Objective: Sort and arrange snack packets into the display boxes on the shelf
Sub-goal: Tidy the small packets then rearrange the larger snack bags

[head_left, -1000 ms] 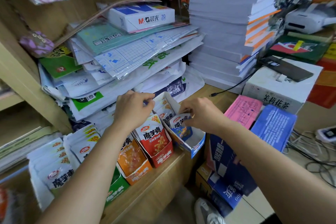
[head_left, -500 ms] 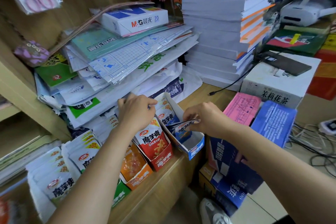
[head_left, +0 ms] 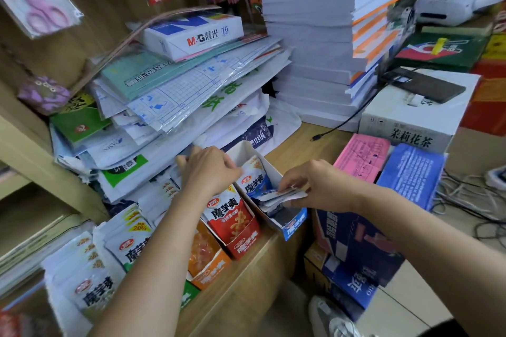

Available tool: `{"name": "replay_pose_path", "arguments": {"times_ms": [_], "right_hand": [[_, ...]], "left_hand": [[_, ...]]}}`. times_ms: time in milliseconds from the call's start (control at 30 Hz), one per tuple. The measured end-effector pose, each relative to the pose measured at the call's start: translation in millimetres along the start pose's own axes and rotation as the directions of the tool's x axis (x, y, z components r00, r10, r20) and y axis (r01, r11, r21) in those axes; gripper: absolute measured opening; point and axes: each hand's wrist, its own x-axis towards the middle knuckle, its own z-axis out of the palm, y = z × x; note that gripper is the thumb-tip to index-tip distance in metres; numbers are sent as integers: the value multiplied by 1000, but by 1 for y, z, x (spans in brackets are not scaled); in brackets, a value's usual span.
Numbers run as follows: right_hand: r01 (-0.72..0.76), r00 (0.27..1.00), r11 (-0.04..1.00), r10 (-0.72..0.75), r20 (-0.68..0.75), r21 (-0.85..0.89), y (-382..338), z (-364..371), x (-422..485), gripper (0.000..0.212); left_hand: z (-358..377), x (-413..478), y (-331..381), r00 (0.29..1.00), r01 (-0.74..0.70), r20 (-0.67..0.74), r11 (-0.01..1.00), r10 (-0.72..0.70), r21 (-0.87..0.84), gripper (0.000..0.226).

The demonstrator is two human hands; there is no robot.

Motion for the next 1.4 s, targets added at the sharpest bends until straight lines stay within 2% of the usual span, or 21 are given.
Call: {"name": "replay_pose_path", "arguments": {"times_ms": [67,267,333,467,533,633,700,767,867,933,1033,1100,1167,1300,1400], "right_hand": [[20,999,1000,-19,-33,6,1,0,0,27],[33,984,995,-50,-173,-99,-6,0,0,14],[24,984,992,-45,-172,-124,-9,1,1,10],[8,987,987,-34,-155,-163,-11,5,5,9],[-4,984,986,-26,-174,-167,-11,6,7,8],[-16,981,981,-23,-195,-193,-13,8,11,11],[-17,984,977,-22,-179,-211,-16,10,14,22],[1,986,975,-38,-160,-222,-19,12,18,30],[22,982,973,-63,-176,-229,-18,15,25,21],[10,970,975,-63,-235,-222,-15,17,31,11],[-17,932,988,-40,-361,-153,-14,23,40,10],[8,880,994,-58,-471,-109,-13,28,44,8],[7,855,995,-57,-515,-97,-13,33,45,8],[-20,913,986,-49,-405,-163,-11,46,49,9],[-37,875,978,-68,-479,-208,-8,48,53,19]], "left_hand": [[1,-2,2,999,-26,34,999,25,19,26],[0,-9,5,989,-127,-73,992,127,13,16],[1,-11,5,978,-159,-141,987,153,-37,10],[-3,-17,4,923,-191,-368,964,112,-187,16],[-5,-16,0,912,-185,-397,966,101,-179,18],[1,-15,-3,932,-165,-339,982,126,-88,20],[4,-14,-3,943,-158,-306,985,131,-65,23],[5,-12,-5,949,-151,-294,983,113,-109,24],[3,-9,-7,964,-138,-254,969,83,-206,22],[1,-10,-8,971,-139,-226,954,79,-265,21],[-3,-10,-9,977,-140,-198,929,74,-342,19],[-6,-9,-10,978,-138,-198,902,60,-409,17],[-10,-9,-10,982,-135,-181,885,59,-445,17],[-7,-14,-6,985,-145,-143,926,100,-350,19],[-5,-13,-8,983,-155,-145,932,113,-326,19]]}}
